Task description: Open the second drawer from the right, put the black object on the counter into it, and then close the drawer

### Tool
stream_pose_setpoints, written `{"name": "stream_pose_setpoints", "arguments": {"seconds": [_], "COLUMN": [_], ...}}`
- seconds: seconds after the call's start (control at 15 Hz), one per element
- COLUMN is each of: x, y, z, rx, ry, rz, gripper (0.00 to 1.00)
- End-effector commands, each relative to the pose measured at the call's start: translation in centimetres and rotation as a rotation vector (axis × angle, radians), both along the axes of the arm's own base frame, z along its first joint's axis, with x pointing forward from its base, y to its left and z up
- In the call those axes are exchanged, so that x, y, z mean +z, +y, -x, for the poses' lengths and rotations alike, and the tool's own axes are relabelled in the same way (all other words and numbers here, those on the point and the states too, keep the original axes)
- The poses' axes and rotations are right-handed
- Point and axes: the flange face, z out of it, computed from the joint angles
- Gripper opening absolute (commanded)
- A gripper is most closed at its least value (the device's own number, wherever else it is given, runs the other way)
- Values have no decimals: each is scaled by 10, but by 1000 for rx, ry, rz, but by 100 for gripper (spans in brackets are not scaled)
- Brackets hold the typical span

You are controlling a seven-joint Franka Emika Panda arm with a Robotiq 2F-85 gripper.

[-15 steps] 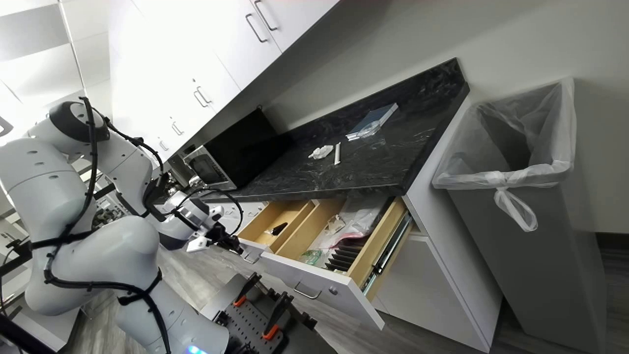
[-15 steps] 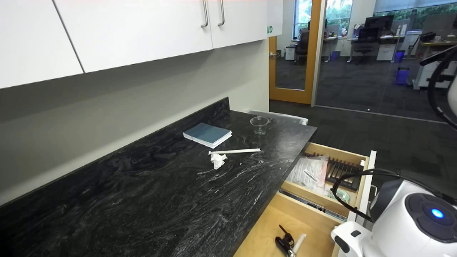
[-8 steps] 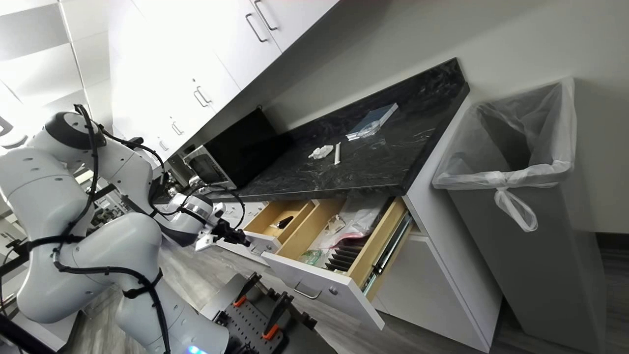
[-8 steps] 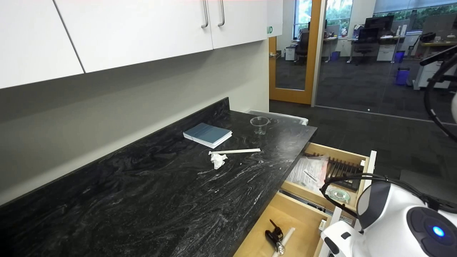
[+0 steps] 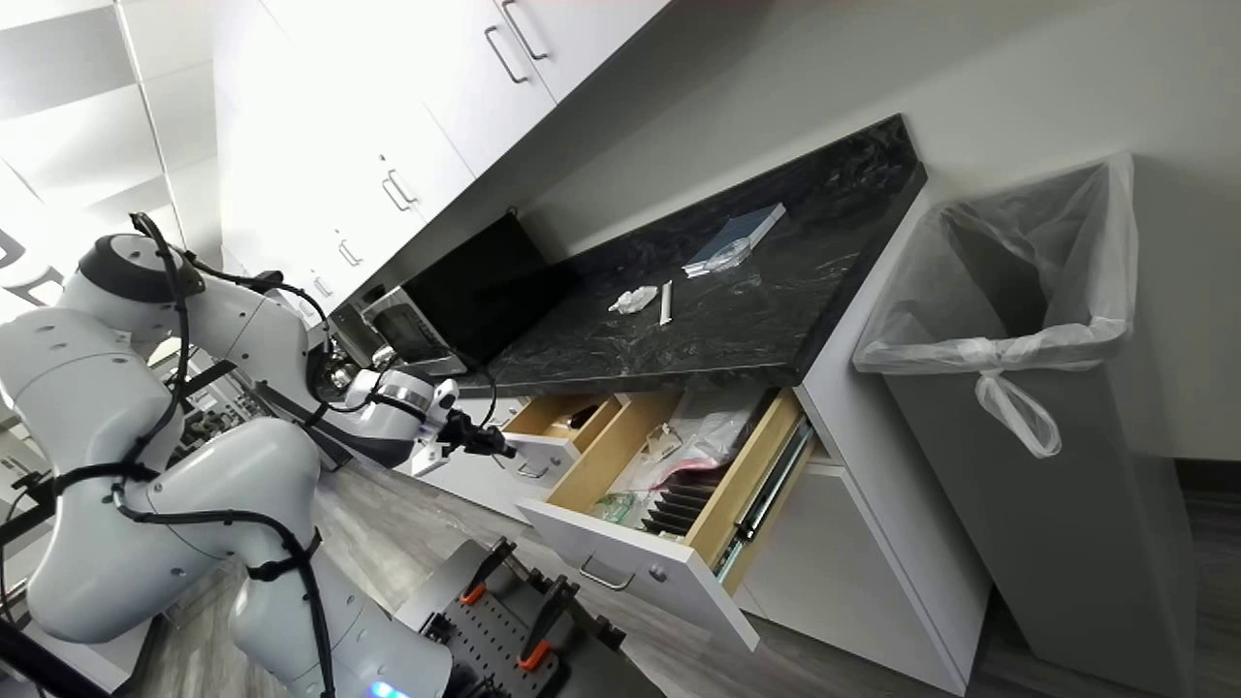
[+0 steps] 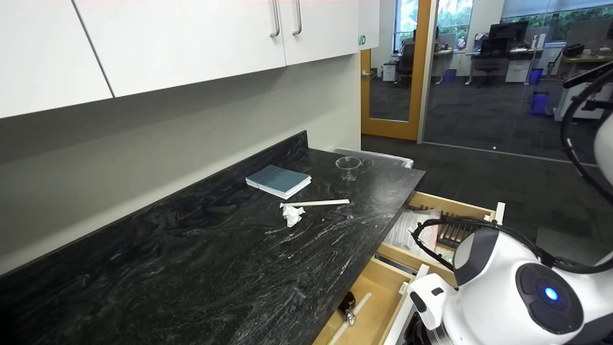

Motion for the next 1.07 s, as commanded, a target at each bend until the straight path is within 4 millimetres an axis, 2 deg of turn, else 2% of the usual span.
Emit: {"name": "stream_pose_setpoints", "arguments": {"seconds": [0.0,0.4,1.0], "x": [7,14,5], "y": [-7,-22,-37], "z": [-25,-54,-103], "rx": [-12,-31,-58], "ry": [-50,-95,-135], "rz": [-18,-30,-31], "gripper": [0,0,0]}}
